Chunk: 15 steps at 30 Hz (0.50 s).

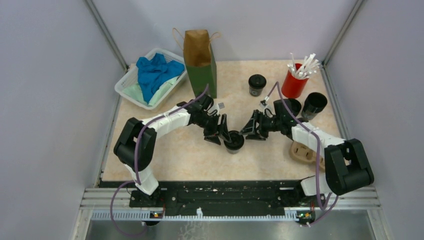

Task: Pack the takeout coffee
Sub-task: Close the cup lid on the coffee cup.

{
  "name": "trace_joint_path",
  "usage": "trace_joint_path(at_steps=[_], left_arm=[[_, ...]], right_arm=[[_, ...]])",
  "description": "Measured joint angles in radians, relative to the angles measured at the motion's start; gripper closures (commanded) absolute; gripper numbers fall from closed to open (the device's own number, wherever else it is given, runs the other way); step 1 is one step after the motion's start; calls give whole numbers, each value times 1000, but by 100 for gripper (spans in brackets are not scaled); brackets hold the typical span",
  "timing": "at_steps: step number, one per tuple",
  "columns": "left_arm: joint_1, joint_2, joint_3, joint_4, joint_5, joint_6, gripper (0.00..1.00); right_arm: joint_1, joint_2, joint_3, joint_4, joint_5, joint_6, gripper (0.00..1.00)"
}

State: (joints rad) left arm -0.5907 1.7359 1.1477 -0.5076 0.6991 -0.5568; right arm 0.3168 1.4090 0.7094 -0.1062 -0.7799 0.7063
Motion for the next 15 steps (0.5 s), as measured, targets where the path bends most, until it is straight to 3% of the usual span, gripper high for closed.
trace_joint_path(at_steps=[3, 8, 15], left_arm=[[-1, 0, 19, -33, -44, 12, 16], [-1, 0, 39, -61, -88, 21, 11], [1, 6, 56, -68, -100, 21, 25]], right_arm=[[0, -23, -1, -46, 5, -11, 32], [5, -24, -3, -62, 3, -16, 26], [14, 71, -26, 64, -11, 6, 29]])
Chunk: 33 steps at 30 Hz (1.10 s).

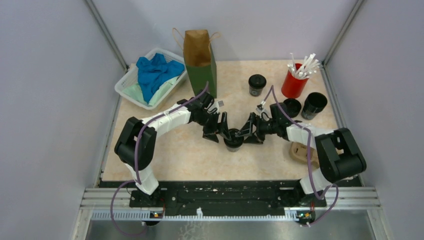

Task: Pack the takeout coffee
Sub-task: Close the cup lid on the coffee cup.

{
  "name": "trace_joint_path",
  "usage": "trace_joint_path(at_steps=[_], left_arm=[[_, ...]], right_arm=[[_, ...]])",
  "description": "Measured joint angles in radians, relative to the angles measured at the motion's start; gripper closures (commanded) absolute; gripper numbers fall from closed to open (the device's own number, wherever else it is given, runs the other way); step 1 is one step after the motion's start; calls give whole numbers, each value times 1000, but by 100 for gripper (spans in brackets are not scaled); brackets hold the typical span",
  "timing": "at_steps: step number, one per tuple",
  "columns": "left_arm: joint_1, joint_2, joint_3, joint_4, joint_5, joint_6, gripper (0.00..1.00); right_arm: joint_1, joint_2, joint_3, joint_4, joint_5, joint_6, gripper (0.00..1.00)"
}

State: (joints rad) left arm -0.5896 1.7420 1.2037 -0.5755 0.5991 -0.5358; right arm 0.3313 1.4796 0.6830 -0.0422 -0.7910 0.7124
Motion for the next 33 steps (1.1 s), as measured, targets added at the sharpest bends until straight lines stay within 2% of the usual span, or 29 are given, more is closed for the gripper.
trace_joint_path(at_steps=[2, 4, 7, 14, 20, 24, 28, 33], left_arm=[[0, 9, -2, 4, 14, 0, 29], [3, 16, -13, 29, 48, -1, 27], [11, 17, -28, 48, 77, -7, 16], [11, 6, 6, 6, 10, 16, 2], [35, -21, 50, -4, 11, 11, 2], [63, -39, 51, 15, 32, -8, 6], [77, -30, 51, 47, 48, -27, 6], [76, 17, 49, 96, 82, -42, 7]], right_arm=[[-4, 54, -32, 85, -41, 32, 35], [-5, 93, -56, 183, -88, 58, 36], [-9, 107, -72, 257, -123, 85, 28], [-5, 12, 23, 3, -40, 3, 20], [-5, 7, 44, -87, -32, -34, 20], [-5, 6, 44, -108, -33, -36, 20], [-3, 6, 44, -109, -37, -36, 11], [7, 5, 27, -91, -61, -32, 10]])
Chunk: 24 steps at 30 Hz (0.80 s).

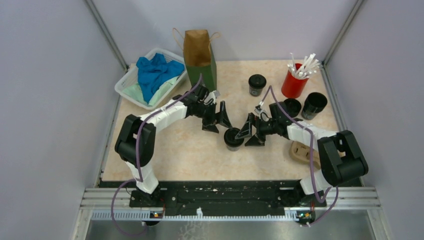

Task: Pack the takeout coffee
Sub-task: Close the cup lid on the coffee cup.

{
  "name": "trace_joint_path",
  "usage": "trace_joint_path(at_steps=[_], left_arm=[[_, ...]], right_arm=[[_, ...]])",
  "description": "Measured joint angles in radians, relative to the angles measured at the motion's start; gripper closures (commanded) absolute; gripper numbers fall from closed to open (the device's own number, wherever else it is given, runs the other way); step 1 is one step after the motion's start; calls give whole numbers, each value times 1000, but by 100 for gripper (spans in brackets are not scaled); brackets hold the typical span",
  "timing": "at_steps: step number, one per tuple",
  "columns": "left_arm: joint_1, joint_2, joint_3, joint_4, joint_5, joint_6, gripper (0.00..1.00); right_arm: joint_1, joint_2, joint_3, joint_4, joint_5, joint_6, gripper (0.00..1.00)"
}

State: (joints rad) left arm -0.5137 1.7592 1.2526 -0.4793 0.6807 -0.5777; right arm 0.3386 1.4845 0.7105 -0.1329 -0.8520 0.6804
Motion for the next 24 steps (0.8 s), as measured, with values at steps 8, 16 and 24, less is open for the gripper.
trace_joint_path(at_steps=[8, 16, 24], left_arm=[[-2, 34, -27, 18, 11, -3, 19], [-2, 39, -52, 48, 24, -4, 24], [-2, 39, -82, 97, 55, -10, 29]], right_arm=[[7, 0, -45, 42, -48, 7, 6], [8, 28, -122, 183, -106, 35, 14], [-5, 138, -174, 421, -217, 100, 22]])
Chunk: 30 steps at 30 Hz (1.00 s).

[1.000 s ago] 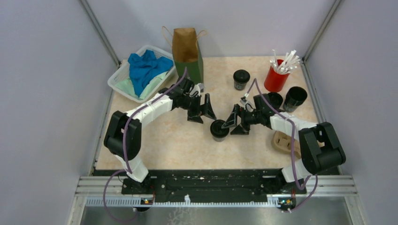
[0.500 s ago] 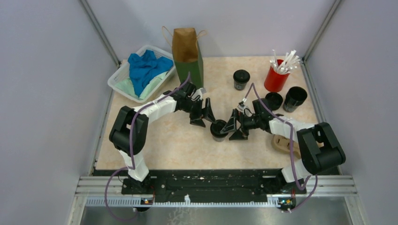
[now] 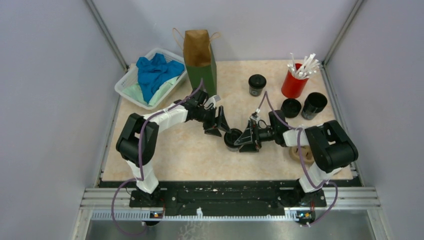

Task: Pack the takeout coffee
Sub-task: Close the cup lid on the coffee cup.

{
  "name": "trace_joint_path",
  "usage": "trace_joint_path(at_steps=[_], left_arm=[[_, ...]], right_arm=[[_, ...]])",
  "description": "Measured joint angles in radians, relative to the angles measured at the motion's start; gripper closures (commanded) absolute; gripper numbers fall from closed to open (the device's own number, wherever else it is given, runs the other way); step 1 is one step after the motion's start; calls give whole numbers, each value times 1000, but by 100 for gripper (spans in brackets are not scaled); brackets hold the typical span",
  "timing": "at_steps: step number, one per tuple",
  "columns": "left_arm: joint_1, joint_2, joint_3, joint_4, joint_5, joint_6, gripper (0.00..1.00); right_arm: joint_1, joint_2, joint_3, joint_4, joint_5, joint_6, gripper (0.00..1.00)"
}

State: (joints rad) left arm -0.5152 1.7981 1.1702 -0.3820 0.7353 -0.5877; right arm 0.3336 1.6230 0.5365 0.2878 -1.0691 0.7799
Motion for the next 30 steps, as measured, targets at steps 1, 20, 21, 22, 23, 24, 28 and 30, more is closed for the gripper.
trace_joint_path(at_steps=[1, 20, 21, 22, 23, 24, 28, 30], left_arm=[[0, 0, -6, 9, 4, -2, 29], [2, -9, -7, 27, -6, 14, 16], [2, -9, 7, 3, -21, 19, 14], [2, -9, 23, -21, -34, 27, 13], [2, -9, 34, -36, -39, 32, 12], [2, -9, 44, -50, -40, 33, 10], [-1, -9, 84, -77, -26, 32, 5], [-1, -9, 100, -90, -24, 33, 5]], right_arm=[[-6, 17, -1, 16, -16, 3, 23], [-28, -99, 69, -248, 90, -105, 9], [-29, -118, 90, -301, 122, -122, 7], [-29, -130, 115, -348, 161, -135, 6], [-29, -137, 142, -389, 191, -148, 5], [-29, -142, 167, -423, 217, -156, 4], [-23, -177, 245, -547, 290, -182, 1], [-17, -206, 281, -624, 331, -196, 1]])
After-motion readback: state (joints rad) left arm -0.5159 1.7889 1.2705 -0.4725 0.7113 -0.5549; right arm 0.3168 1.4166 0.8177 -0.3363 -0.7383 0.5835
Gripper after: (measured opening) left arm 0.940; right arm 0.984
